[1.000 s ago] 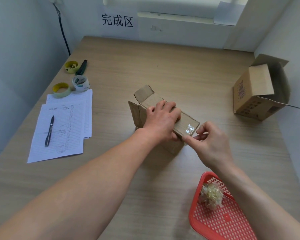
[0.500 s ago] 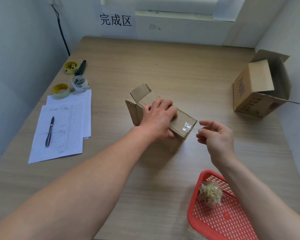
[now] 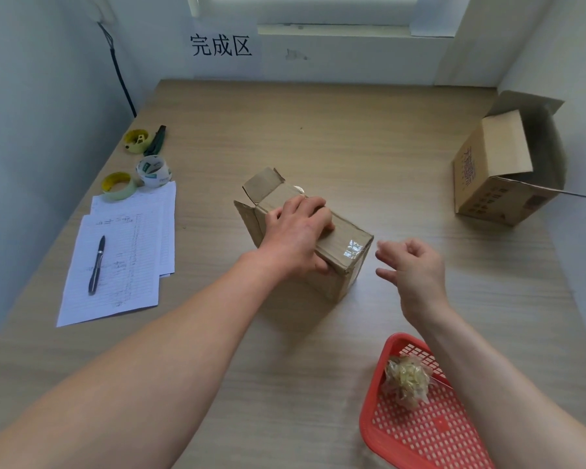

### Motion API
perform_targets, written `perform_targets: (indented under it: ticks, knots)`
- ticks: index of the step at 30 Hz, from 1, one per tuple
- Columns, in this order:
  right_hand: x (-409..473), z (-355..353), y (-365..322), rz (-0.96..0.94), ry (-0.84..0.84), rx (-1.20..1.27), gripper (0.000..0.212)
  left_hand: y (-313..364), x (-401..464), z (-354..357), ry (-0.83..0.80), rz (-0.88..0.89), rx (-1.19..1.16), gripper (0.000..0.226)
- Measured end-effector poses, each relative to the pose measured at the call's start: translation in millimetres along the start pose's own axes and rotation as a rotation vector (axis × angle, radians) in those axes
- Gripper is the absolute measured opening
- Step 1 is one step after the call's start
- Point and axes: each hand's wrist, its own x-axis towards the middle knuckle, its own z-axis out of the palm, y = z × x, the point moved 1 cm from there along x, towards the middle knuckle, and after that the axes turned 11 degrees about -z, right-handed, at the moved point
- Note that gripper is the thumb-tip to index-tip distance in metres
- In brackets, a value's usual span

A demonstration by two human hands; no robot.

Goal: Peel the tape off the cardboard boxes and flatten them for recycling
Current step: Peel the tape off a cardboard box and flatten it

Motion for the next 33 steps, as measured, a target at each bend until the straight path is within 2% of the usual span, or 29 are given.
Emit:
perform_targets:
  ticks: [3, 7, 11, 16, 18, 20, 23, 24, 27, 30, 33]
  knots:
    - [2.1, 4.9, 5.0, -0.001, -0.034, -0.056, 0.032, -2.2, -2.2, 1.2, 0.022, -0.004, 0.019, 0.086]
    - [2.2, 13.7, 5.3, 0.000, -0.072, 0.035, 0.033, -8.9, -7.2, 2.5, 0.049, -0.016, 0.146, 0.112]
    - [-3.3, 16.9, 4.0, -0.030, -0.093, 0.106, 0.032, -13.5, -10.7, 1.9, 0.102, 0.008, 0.180, 0.102]
    - [0.1, 18.6, -5.7, -0.161, -0.160, 0.167, 0.036, -29.9, -30.8, 26.4, 0.448, 0.148, 0.056, 0.094]
    - [0.8, 21.0, -6.0, -0.207, -0.199, 0.151, 0.036, -31.1, -35.5, 38.7, 0.498, 0.136, 0.040, 0.094]
    - [-0.6, 21.2, 2.4, -0.211, -0.243, 0.096, 0.033, -31.9, -39.8, 51.4, 0.466, 0.139, 0.044, 0.099]
    - [-6.1, 16.6, 25.5, -0.145, -0.298, 0.043, 0.010, -37.4, -50.2, 71.4, 0.357, 0.137, 0.111, 0.111]
    - [-7.5, 14.6, 33.8, -0.116, -0.301, 0.035, 0.008, -40.3, -54.6, 78.4, 0.321, 0.130, 0.123, 0.112]
    - [-8.9, 13.1, 59.4, -0.037, -0.287, -0.006, 0.031, -51.1, -67.3, 98.4, 0.212, 0.102, 0.123, 0.108]
    - [-14.8, 15.4, 78.3, -0.037, -0.294, -0.176, 0.035, -63.4, -79.2, 119.7, 0.131, 0.069, 0.066, 0.096]
    - [-16.0, 13.3, 89.0, -0.044, -0.309, -0.350, 0.021, -68.6, -85.8, 133.9, 0.108, 0.038, -0.038, 0.067]
